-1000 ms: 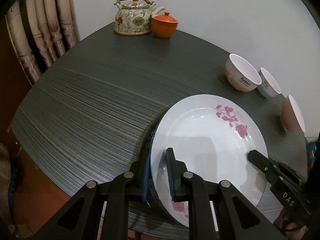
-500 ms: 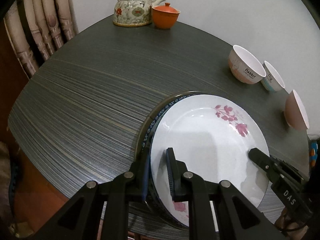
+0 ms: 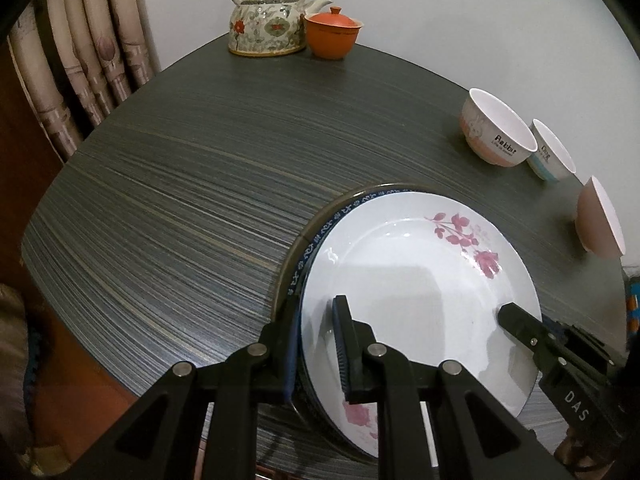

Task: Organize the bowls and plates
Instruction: 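Lower the pink-flowered plate onto the stack and open the right tool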

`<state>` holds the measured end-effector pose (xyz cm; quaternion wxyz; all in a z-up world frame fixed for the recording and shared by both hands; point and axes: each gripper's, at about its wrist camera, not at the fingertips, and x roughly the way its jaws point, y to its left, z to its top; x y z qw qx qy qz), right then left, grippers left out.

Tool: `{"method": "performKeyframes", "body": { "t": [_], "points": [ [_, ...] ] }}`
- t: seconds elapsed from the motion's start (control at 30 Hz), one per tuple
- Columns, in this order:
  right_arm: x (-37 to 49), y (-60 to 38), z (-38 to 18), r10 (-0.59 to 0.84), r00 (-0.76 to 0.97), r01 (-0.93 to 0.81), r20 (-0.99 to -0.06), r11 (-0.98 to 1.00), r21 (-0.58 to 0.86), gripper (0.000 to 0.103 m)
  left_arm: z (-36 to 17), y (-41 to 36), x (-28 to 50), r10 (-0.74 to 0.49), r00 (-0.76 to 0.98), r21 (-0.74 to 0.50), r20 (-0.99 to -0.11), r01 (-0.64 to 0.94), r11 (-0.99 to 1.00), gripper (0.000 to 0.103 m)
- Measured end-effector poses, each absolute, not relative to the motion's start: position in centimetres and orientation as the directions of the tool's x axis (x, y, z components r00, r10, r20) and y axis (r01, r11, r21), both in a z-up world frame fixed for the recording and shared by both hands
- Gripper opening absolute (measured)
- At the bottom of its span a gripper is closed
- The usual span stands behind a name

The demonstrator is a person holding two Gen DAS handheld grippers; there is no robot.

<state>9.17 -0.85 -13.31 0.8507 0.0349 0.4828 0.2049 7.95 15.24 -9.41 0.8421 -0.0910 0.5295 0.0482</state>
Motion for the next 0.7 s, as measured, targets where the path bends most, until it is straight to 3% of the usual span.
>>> {"method": "performKeyframes", "body": {
  "t": [0.37, 0.57, 0.7],
  "points": [
    [8.9, 0.4, -13.1, 0.330, 0.448, -0.298, -0.830, 0.931, 0.210, 0.029, -9.4, 15.0, 7.8, 0.016, 0.430, -0.062, -0.903, -0.168, 0.984, 0.018],
    [8.7, 0.7, -12.8, 0.308, 0.453, -0.288, -0.837, 0.939, 0.190, 0.031, -8.1, 14.0, 7.4, 0.056, 0.502, -0.013, -0.863, -0.133, 0.991, 0.034],
    [8.7, 0.9, -12.6, 0.299, 0.459, -0.283, -0.837, 0.942, 0.181, 0.033, -8.0, 13.8, 7.2, 0.045, 0.503, -0.020, -0.863, -0.123, 0.992, 0.034]
  ]
}}
